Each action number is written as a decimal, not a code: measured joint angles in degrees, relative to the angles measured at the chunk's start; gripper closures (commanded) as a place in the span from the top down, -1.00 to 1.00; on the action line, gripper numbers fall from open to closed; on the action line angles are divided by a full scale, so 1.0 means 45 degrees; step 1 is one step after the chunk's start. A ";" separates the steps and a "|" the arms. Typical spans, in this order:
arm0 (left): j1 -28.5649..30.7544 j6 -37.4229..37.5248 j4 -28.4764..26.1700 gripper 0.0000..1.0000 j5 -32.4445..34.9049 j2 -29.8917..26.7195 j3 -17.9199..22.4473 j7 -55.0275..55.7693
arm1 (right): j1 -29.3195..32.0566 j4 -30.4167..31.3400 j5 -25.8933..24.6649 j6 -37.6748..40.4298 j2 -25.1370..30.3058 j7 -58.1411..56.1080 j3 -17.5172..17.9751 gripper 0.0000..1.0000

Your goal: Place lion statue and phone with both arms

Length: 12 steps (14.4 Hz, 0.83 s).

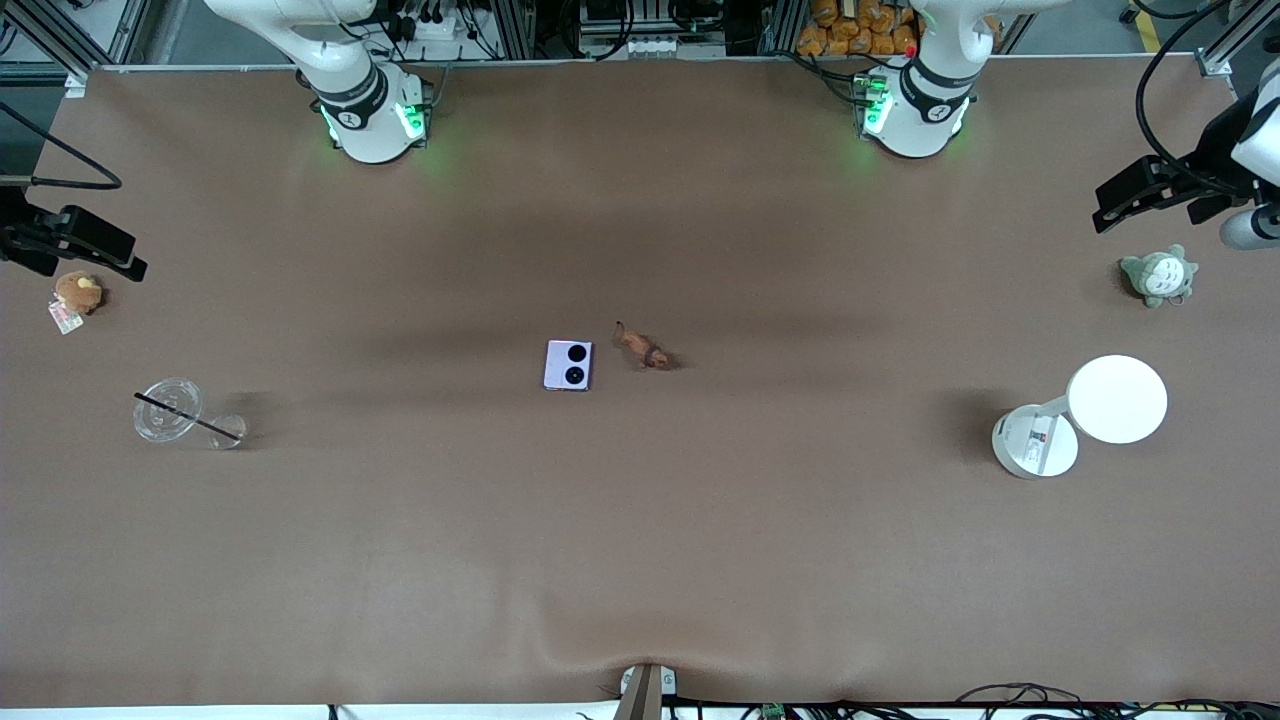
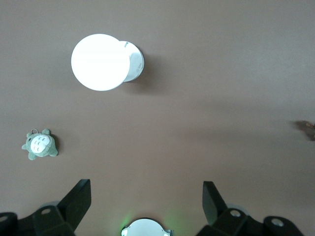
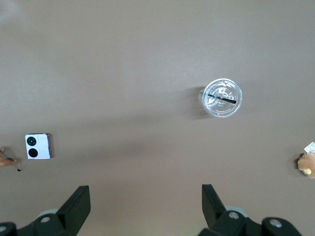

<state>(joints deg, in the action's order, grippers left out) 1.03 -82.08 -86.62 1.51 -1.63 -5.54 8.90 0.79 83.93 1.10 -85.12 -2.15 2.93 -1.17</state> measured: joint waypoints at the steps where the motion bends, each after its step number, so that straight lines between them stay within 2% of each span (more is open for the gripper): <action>1: -0.0008 0.0000 0.0047 1.00 0.0000 0.0059 -0.0005 0.0000 | 0.0000 0.0000 0.0000 0.0000 0.0000 0.0000 0.0000 1.00; 8: -0.0153 0.0001 0.0099 1.00 -0.0001 0.0222 -0.0107 0.0000 | 0.0000 0.0000 0.0000 -0.0001 0.0000 0.0001 -0.0001 1.00; 12: -0.0589 -0.0444 0.0146 1.00 -0.0009 0.1133 -0.0896 0.0417 | 0.0000 0.0000 0.0000 -0.0003 -0.0002 0.0001 -0.0003 1.00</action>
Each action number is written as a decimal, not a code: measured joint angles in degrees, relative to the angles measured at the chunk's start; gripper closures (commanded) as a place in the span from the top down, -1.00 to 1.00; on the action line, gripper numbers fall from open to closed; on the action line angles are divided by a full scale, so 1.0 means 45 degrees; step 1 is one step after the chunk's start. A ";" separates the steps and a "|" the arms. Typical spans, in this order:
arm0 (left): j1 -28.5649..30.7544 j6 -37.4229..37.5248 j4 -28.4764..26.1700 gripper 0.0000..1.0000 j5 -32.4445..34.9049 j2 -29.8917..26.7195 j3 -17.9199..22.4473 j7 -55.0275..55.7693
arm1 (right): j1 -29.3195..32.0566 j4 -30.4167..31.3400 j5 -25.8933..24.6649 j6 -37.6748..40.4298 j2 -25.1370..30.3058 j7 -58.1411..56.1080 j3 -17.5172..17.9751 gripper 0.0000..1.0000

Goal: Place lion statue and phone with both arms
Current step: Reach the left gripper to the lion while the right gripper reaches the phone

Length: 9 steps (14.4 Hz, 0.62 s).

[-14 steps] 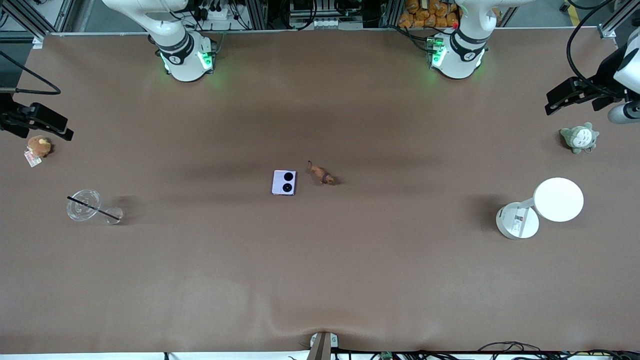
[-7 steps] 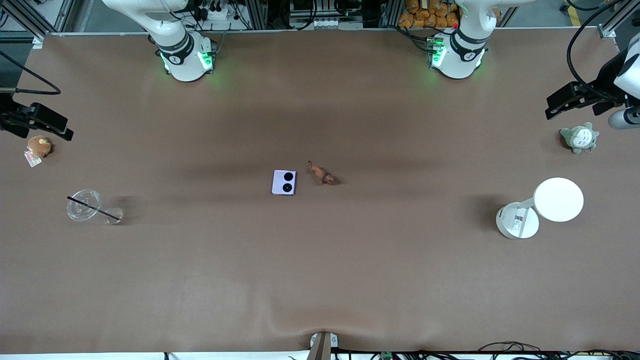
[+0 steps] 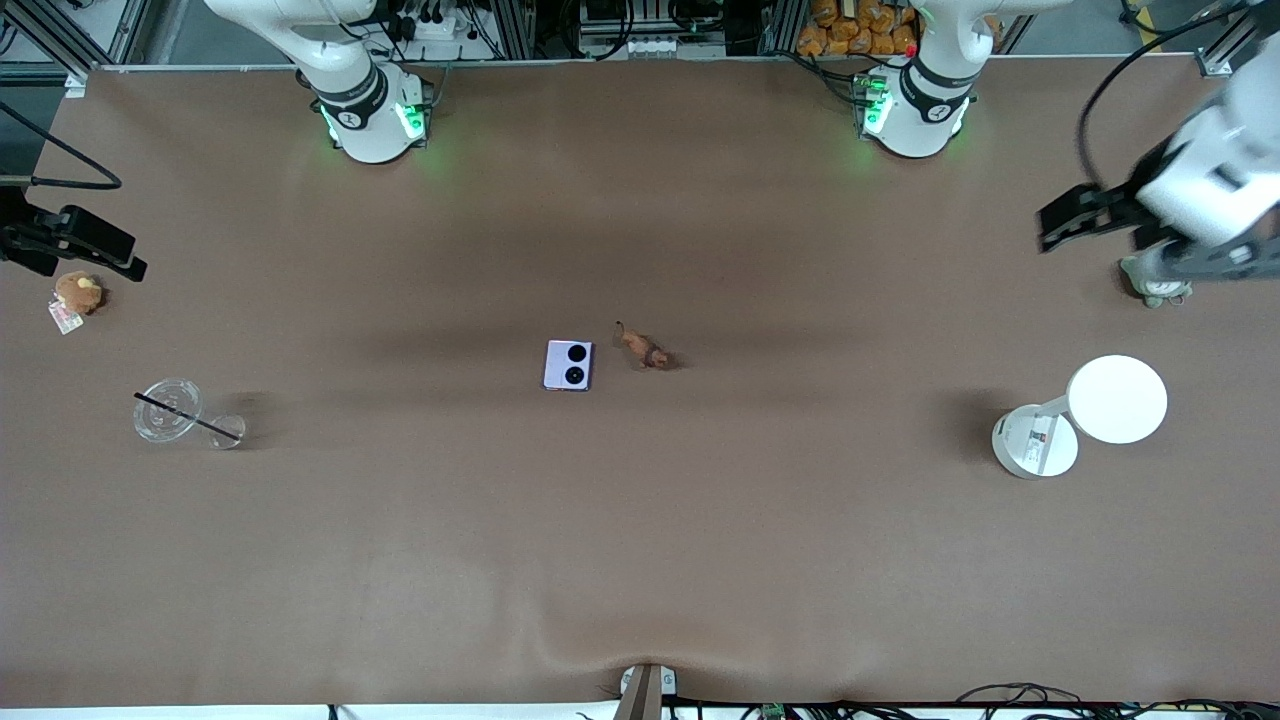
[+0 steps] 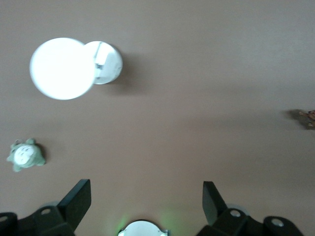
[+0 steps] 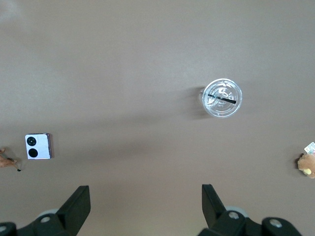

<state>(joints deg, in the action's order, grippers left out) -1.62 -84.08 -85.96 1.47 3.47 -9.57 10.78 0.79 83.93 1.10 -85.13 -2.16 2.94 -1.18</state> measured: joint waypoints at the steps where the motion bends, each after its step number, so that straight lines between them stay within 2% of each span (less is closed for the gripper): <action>1: -0.0135 -0.0342 0.0043 1.00 0.0000 0.0367 -0.0262 0.0358 | -0.0001 0.0000 0.0000 0.0000 -0.0002 0.0000 0.0001 1.00; 5: -0.1365 -0.2240 0.0127 1.00 0.0000 0.1993 -0.0703 0.2840 | -0.0001 0.0000 0.0000 -0.0001 -0.0010 0.0000 -0.0001 1.00; 9: -0.3169 -0.3900 0.0714 1.00 0.0001 0.3950 -0.0732 0.6913 | -0.0050 0.0003 0.0011 -0.0118 -0.0102 0.0000 0.0012 1.00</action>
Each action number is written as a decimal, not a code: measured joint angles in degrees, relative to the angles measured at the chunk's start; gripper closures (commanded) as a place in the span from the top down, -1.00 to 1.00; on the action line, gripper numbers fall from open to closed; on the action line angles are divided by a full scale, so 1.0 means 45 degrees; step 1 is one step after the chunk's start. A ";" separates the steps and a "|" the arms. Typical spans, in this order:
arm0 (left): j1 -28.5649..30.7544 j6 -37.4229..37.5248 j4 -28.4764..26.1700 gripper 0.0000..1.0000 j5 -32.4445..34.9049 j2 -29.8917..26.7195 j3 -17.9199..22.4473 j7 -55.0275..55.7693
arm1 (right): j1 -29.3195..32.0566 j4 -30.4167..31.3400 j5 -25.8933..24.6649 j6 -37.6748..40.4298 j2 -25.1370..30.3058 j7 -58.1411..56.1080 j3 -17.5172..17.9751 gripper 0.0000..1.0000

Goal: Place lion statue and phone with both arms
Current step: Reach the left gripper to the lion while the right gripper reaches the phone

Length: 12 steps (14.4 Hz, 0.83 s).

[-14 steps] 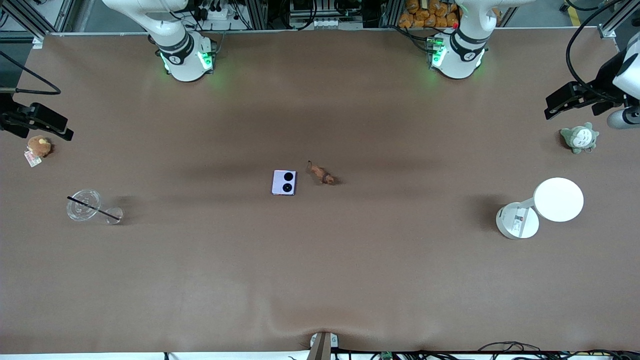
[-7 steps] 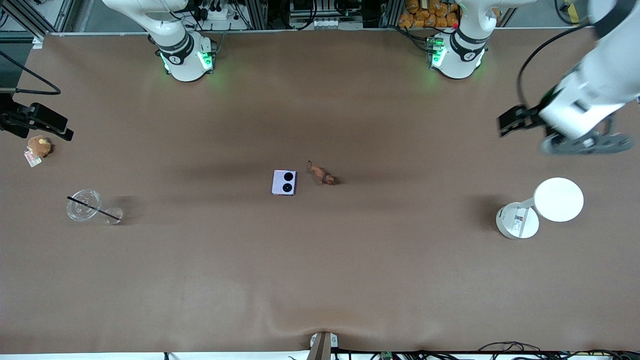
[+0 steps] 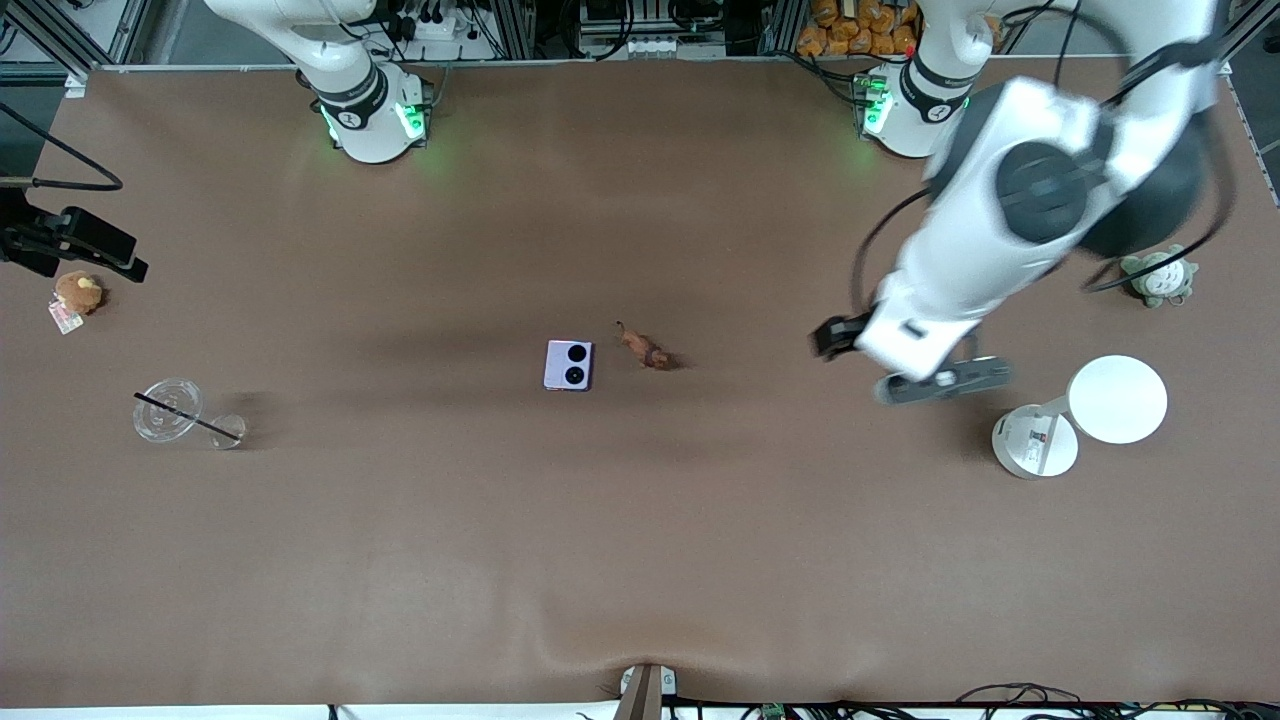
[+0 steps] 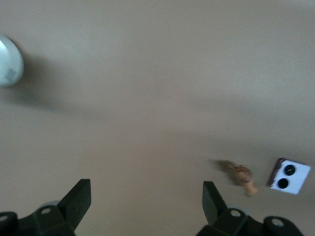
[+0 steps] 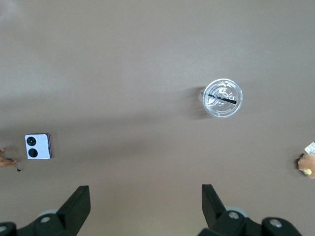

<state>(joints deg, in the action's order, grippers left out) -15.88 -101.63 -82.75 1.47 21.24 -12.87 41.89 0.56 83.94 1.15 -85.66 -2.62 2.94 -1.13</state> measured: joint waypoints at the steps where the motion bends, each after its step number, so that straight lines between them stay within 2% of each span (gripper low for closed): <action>1: -0.0391 -0.0201 0.0162 1.00 0.0005 0.0459 0.0001 0.0864 | -0.0128 0.0005 0.0004 -0.0202 -0.0127 -0.0001 0.0019 1.00; 4: -0.1259 -0.1137 0.0381 1.00 0.0007 0.1548 0.0010 0.3031 | -0.0920 0.0014 0.0000 -0.0933 -0.0849 0.0007 0.0077 1.00; 8: -0.2388 -0.2363 0.0431 1.00 0.0033 0.2619 0.0042 0.5643 | -0.1624 0.0012 -0.0012 -0.0835 -0.1303 0.0024 0.0110 1.00; 12: -0.3555 -0.3396 0.0432 1.00 0.1370 0.3741 0.0059 0.8410 | -0.1923 0.0025 0.0009 -0.0639 -0.1418 0.0034 0.0121 1.00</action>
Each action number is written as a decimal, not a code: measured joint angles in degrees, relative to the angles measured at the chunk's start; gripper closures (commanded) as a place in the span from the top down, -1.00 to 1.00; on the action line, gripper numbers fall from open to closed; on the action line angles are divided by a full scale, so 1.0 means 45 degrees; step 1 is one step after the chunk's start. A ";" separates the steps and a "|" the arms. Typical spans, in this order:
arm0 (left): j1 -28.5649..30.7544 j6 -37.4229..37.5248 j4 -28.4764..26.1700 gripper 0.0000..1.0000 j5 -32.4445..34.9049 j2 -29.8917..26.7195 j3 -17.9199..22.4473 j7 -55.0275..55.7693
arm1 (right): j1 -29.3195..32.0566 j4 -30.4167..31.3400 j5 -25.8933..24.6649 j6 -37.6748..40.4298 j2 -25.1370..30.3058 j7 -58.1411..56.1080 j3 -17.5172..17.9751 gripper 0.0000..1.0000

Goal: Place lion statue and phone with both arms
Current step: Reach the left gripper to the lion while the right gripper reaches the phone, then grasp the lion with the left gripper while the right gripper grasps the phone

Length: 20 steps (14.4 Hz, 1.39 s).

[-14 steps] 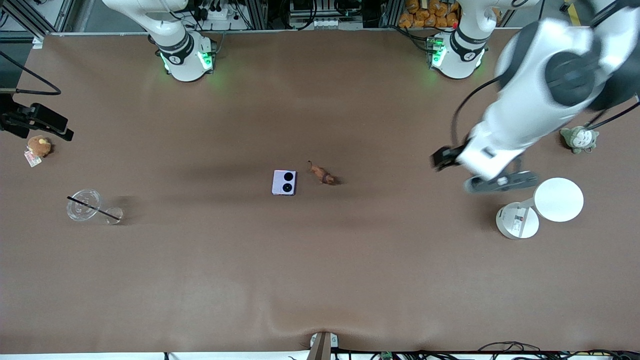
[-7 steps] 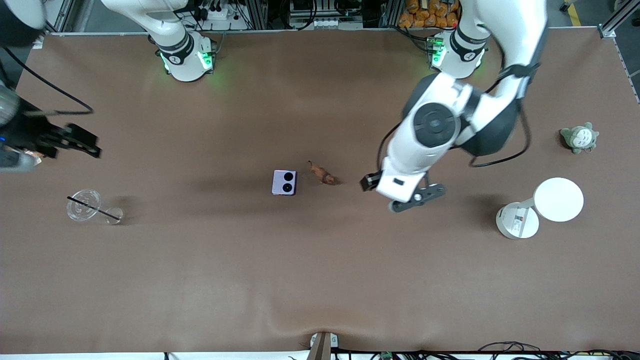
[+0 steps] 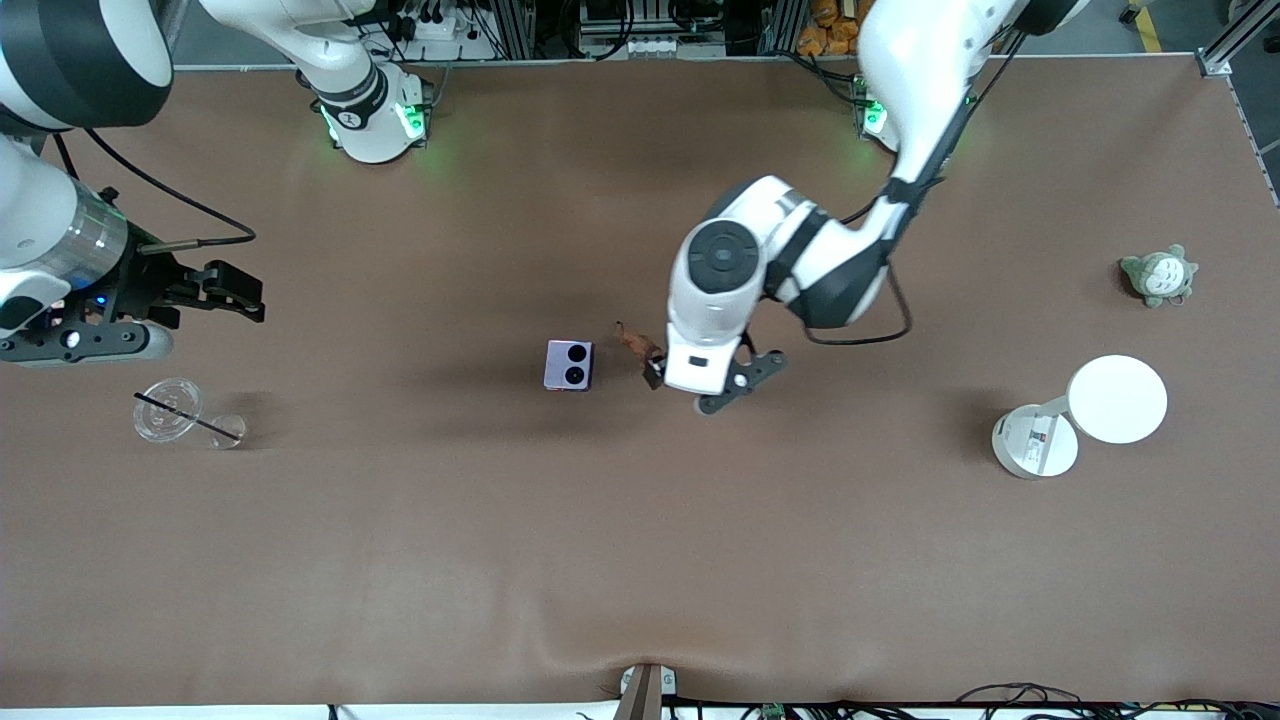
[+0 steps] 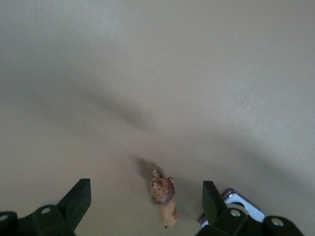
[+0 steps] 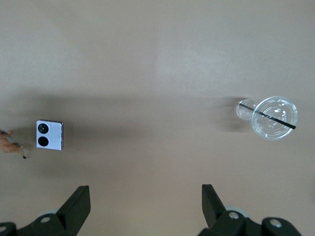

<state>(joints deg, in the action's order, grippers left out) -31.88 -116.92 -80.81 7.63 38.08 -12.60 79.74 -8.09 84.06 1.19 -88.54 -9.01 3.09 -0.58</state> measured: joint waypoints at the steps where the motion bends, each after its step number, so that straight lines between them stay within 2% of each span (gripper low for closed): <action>1: -0.0294 -0.0182 0.0003 1.00 0.0343 0.0305 0.0003 0.0659 | -0.0189 0.0035 0.0002 0.0076 -0.0147 0.0014 0.0003 1.00; 8: -0.1194 -0.1424 0.0031 1.00 0.0648 0.1467 0.0014 0.2616 | -0.1535 0.0498 0.0294 -0.0151 -0.1366 0.2858 0.0022 1.00; 10: -0.1220 -0.1604 0.0032 0.83 0.0651 0.1663 0.0038 0.2638 | -0.1874 0.0546 0.0509 -0.0843 -0.1823 0.4087 0.0023 1.00; 13: -0.1212 -0.1708 0.0033 0.44 0.0667 0.1823 0.0088 0.2638 | -0.2115 0.0559 0.0540 -0.1635 -0.2337 0.4509 0.0020 1.00; 16: -0.1204 -0.1723 0.0034 0.35 0.0831 0.1876 0.0121 0.2638 | -0.2464 0.0827 0.0557 -0.2650 -0.2667 0.4749 0.0022 1.00; 18: -0.1204 -0.1723 0.0033 0.04 0.0951 0.1931 0.0123 0.2639 | -0.2707 0.1423 0.0719 -0.3446 -0.2766 0.4819 0.0027 1.00; 20: -0.1204 -0.1723 0.0033 0.00 0.1025 0.1954 0.0125 0.2640 | -0.3007 0.2038 0.1434 -0.4039 -0.2862 0.4824 0.0032 1.00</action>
<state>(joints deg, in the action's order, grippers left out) -37.30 -124.67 -80.66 12.25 46.87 -12.04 91.62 -21.62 93.23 7.64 -106.71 -21.89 24.80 -0.44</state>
